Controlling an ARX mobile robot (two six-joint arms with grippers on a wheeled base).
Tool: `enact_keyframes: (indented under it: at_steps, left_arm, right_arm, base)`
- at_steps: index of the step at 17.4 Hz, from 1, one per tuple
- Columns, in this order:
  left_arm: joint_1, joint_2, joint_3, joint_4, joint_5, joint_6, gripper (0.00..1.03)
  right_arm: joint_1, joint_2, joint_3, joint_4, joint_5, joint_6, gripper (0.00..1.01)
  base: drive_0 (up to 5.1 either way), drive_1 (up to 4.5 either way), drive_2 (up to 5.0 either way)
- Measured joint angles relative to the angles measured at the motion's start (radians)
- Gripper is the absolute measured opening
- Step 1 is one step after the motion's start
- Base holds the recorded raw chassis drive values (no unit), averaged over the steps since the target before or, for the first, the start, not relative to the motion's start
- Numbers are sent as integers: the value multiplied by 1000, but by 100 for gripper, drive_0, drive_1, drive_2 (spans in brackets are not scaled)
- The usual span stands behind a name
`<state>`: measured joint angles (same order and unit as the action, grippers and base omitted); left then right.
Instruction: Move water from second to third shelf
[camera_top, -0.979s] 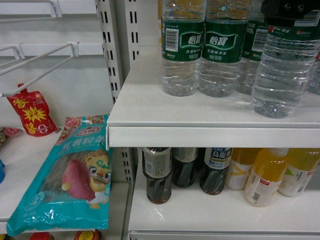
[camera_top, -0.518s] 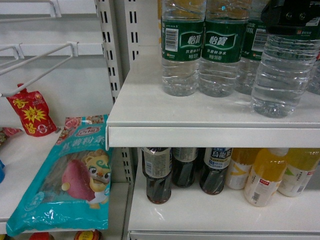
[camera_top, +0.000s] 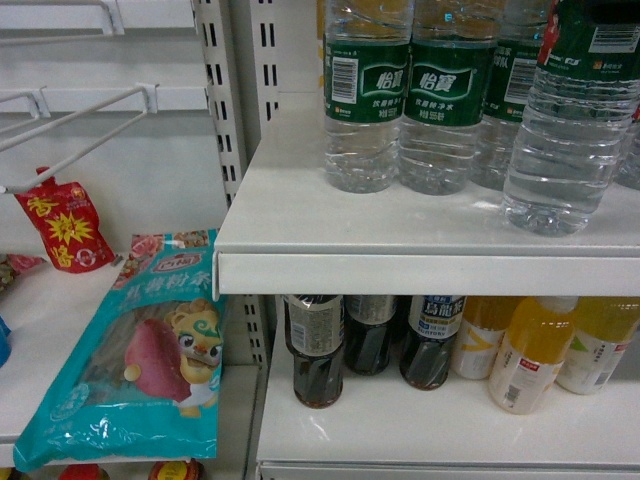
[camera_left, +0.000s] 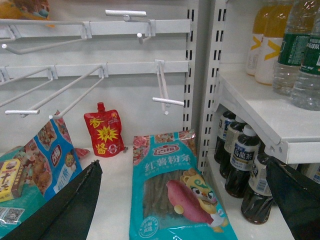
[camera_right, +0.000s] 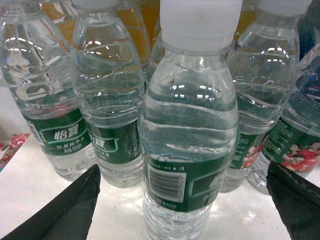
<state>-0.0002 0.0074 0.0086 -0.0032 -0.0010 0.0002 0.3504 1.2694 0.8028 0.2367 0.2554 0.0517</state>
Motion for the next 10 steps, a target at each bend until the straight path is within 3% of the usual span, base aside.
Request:
enact_keyframes:
  at_steps: [6, 8, 9, 10]
  left_arm:
    - [0, 0, 0, 0, 0, 0, 98]
    - [0, 0, 0, 0, 0, 0, 98]
    - [0, 0, 0, 0, 0, 0, 98]
    - [0, 0, 0, 0, 0, 0, 98]
  right_arm:
    - [3, -113, -78, -24, -2, -12, 98]
    - [-8, -190, -124, -41, -32, -12, 98]
    - [-47, -295, -185, -86, -72, -16, 98]
    - [-89, -441, -344, 117, -16, -35, 79]
  base:
    - [0, 0, 0]
    - [0, 0, 0]
    - [0, 0, 0]
    - [0, 0, 0]
